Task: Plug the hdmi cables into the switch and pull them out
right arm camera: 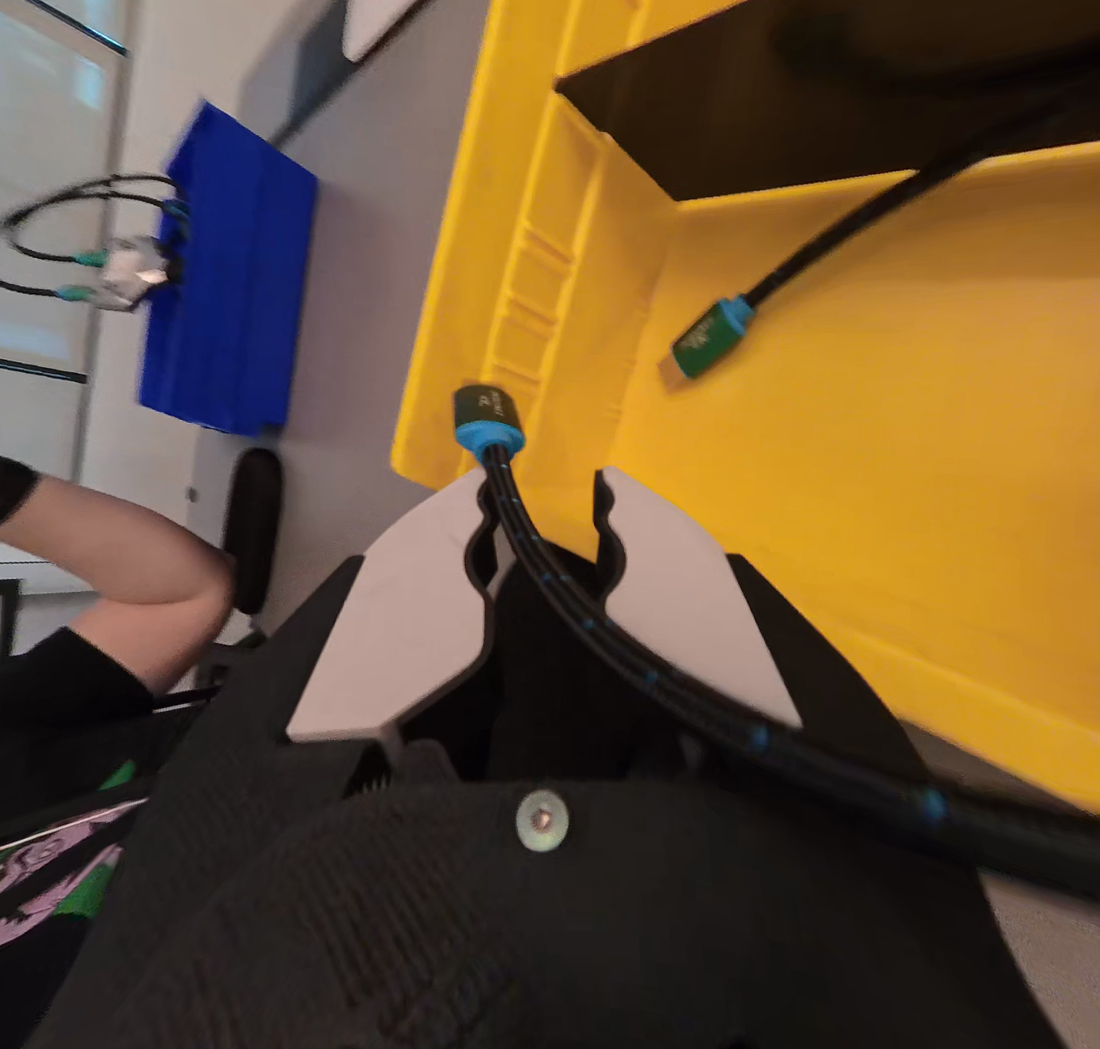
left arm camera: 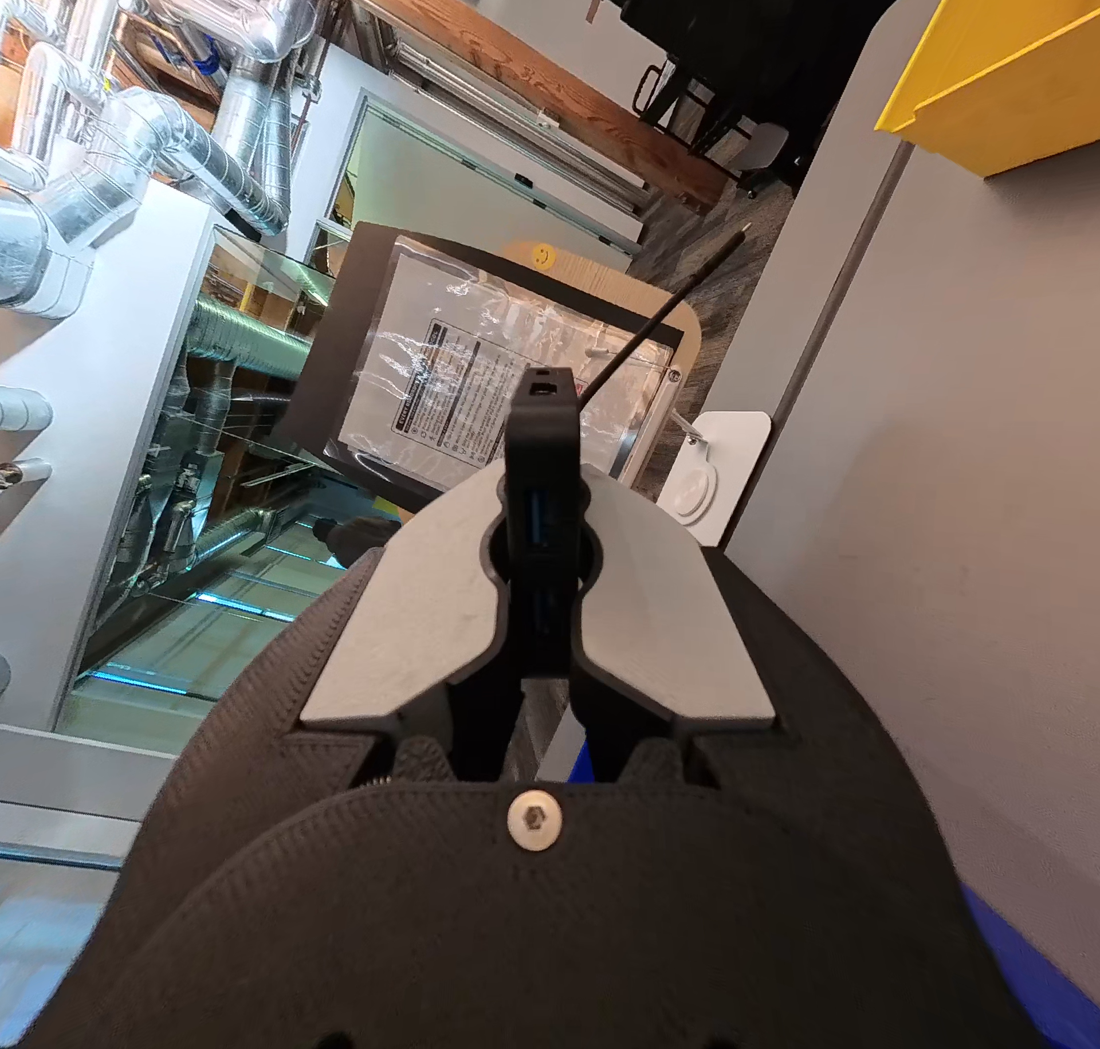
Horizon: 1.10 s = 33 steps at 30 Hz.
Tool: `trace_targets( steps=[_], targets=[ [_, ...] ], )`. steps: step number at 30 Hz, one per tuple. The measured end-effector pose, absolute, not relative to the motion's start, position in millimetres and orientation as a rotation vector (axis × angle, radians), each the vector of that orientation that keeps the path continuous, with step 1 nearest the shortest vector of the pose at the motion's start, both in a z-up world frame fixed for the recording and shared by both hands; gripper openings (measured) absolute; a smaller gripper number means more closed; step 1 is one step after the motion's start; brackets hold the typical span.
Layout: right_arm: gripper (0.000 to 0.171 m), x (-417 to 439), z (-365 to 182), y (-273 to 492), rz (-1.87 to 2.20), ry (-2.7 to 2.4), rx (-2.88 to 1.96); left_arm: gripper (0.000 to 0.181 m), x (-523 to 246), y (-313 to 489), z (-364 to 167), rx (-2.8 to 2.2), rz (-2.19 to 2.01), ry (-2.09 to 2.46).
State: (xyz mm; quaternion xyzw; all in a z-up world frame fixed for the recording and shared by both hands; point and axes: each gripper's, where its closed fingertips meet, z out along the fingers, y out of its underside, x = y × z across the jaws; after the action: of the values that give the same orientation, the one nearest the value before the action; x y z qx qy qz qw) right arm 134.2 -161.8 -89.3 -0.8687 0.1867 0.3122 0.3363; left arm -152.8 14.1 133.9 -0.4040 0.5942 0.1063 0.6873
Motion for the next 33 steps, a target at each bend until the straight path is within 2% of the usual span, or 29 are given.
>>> trace_targets(
  steps=[6,13,18,22,25,30,31,33],
  targets=[
    [0.035,150.3,-92.5,-208.6,0.588,0.51,-2.483,0.013,-153.9,11.5,134.9,-0.895,0.249,1.335],
    [0.026,174.3,-74.3,-261.4,0.292,0.49,-2.441,0.013,-156.5,12.5,135.7,-0.9,0.256,1.331],
    [0.028,165.7,-60.2,-259.9,-0.046,-0.227,-2.275,0.013,-152.4,12.4,131.3,-0.9,0.264,1.347],
    [0.027,149.6,-86.6,-260.2,-0.267,-0.638,-2.247,0.014,-147.3,13.2,124.6,-0.903,0.278,1.37],
    [0.027,155.2,-116.4,-264.4,-0.357,-0.799,-2.342,0.013,-143.2,14.1,119.0,-0.906,0.284,1.387],
    [0.029,162.1,-133.4,-258.7,-0.413,-0.941,-2.369,0.013,-137.1,16.0,110.1,-0.911,0.311,1.413],
    [0.027,161.9,-138.2,-258.3,-0.403,-0.964,-2.388,0.013,-136.2,16.4,108.6,-0.912,0.316,1.418],
    [0.013,161.2,-144.6,-255.2,-0.414,-1.011,-2.395,0.013,-135.0,17.1,106.0,-0.916,0.321,1.425]
  ],
)
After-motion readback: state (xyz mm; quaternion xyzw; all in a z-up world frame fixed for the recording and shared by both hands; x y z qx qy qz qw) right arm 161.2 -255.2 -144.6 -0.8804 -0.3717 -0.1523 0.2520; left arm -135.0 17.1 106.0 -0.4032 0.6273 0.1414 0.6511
